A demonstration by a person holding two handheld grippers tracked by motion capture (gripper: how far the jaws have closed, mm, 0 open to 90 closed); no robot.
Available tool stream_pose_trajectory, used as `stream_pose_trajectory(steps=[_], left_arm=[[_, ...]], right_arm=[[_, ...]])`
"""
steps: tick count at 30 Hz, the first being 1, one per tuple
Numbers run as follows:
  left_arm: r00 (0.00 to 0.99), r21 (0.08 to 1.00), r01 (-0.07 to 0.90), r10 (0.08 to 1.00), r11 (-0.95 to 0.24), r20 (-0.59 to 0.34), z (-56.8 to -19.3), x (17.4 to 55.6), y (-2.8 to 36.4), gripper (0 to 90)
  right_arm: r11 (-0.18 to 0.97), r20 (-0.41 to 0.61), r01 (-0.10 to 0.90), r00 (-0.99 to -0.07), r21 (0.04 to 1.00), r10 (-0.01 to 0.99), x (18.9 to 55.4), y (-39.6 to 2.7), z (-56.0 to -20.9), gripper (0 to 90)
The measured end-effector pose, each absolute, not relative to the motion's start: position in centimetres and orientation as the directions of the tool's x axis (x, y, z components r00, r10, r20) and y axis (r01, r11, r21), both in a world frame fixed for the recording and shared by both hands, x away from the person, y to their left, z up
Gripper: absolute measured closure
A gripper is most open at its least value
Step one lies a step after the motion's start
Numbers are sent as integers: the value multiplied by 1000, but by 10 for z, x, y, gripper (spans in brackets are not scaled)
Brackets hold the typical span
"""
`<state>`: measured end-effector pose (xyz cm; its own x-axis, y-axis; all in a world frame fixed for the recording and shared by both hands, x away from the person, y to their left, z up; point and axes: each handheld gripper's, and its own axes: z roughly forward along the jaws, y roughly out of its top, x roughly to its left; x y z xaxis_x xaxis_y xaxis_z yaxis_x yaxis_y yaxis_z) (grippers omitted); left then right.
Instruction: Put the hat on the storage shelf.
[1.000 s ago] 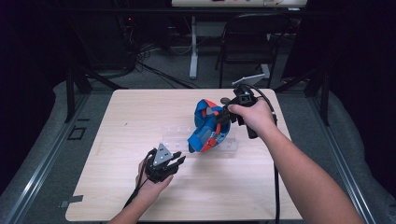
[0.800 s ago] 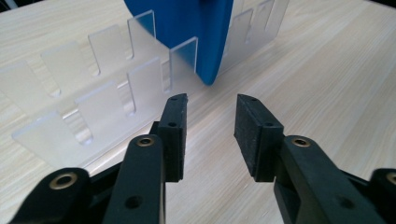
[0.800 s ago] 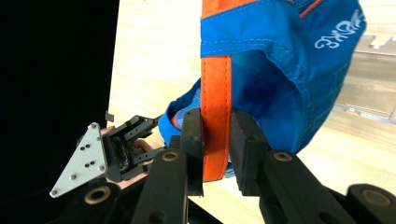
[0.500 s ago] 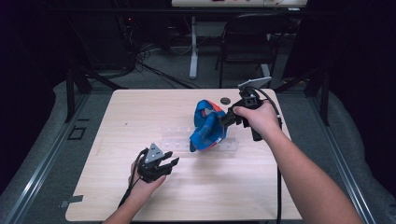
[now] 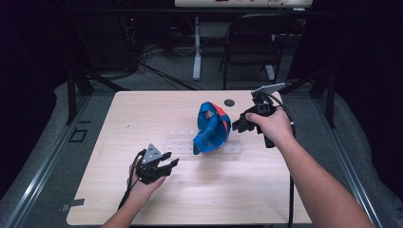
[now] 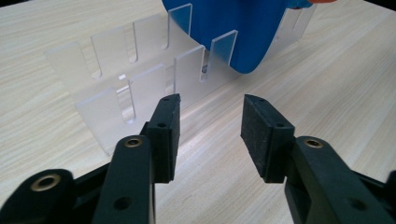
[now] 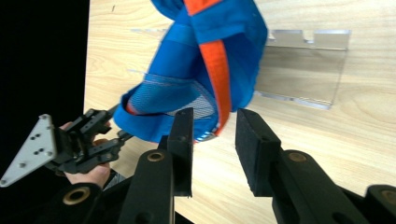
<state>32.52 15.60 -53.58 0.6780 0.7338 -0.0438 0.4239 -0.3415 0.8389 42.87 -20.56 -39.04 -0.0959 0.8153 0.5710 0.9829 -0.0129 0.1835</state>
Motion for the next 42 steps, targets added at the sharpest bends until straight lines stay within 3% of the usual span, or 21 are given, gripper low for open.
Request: stream_pose_trajectory(steps=[11, 26, 35, 42], left_arm=[[654, 838, 444, 754, -318, -60, -536, 328, 162, 551], [638, 832, 460, 767, -310, -67, -537, 330, 165, 549], [637, 827, 466, 768, -314, -68, -539, 330, 165, 549], [641, 828, 464, 765, -315, -67, -539, 329, 164, 549]], right_arm=[[-11, 552, 980, -103, 199, 827, 411, -224, -406, 604], [18, 488, 953, -171, 302, 856, 369, -249, -448, 550], [7, 437, 870, -255, 493, 863, 341, -251, -464, 499], [-2, 424, 820, -294, 572, 857, 324, -244, -469, 483]])
